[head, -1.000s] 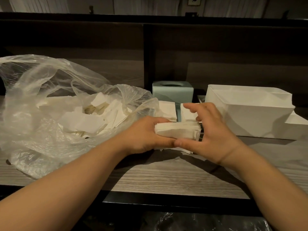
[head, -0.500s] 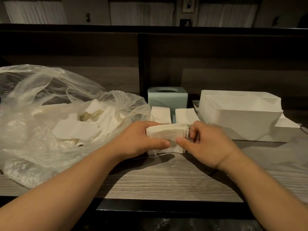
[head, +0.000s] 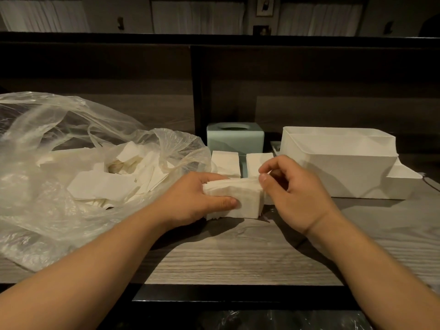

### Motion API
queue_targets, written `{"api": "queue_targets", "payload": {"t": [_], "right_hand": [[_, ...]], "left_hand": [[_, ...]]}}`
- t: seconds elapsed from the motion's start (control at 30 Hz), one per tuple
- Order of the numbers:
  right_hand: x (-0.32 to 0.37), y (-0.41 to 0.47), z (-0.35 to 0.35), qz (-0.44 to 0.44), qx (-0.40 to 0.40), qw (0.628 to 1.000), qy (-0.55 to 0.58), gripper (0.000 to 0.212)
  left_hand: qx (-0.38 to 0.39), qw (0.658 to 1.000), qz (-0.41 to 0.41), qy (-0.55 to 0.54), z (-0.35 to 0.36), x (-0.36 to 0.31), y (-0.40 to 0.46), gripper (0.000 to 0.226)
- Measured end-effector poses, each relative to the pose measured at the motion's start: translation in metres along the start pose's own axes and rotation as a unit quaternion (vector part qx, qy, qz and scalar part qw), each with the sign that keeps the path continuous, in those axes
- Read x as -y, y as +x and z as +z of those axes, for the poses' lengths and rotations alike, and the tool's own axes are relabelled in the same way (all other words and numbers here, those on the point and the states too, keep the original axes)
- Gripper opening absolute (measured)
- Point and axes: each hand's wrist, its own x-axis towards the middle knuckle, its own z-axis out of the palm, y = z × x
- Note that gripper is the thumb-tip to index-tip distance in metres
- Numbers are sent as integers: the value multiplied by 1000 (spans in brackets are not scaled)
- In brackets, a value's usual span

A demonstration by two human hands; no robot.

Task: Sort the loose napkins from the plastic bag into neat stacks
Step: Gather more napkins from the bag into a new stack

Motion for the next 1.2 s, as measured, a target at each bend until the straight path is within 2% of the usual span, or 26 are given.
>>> {"api": "queue_targets", "payload": {"t": [0.2, 0.43, 0.57, 0.67, 0.83, 0.93, 1.0, 1.07, 1.13, 1.2], "right_hand": [[-1, 0, -1, -28, -4, 999, -24, 6], [1, 1, 1, -18, -3, 999, -34, 4], [4, 1, 0, -6, -50, 998, 32, 12], [7, 0, -2, 11, -60, 996, 71, 9], [6, 2, -2, -20, -18, 998, -50, 8], [6, 1, -2, -29, -47, 997, -53, 12], [10, -1, -4, -45, -86, 995, 37, 11], [19, -3, -9, -42, -82, 972, 215, 6], [28, -6, -16, -2, -29, 919, 394, 11], [32, -9, -22, 30, 42, 882, 469, 16]], "left_hand": [[5, 999, -7, 32, -2, 0, 1, 35], [10, 999, -9, 34, -2, 1, 1, 39], [12, 999, -7, 35, -2, 0, 0, 37], [11, 999, -8, 38, -2, 0, 0, 36], [6, 999, -12, 34, -1, 0, 0, 36], [3, 999, -15, 31, -1, 0, 0, 29], [2, 1000, -17, 24, -1, 1, 1, 23], [2, 1000, -13, 17, 0, 0, 0, 20], [3, 1000, -8, 12, 1, 0, 0, 19], [-3, 1000, -3, 4, 1, -2, -1, 20]]}}
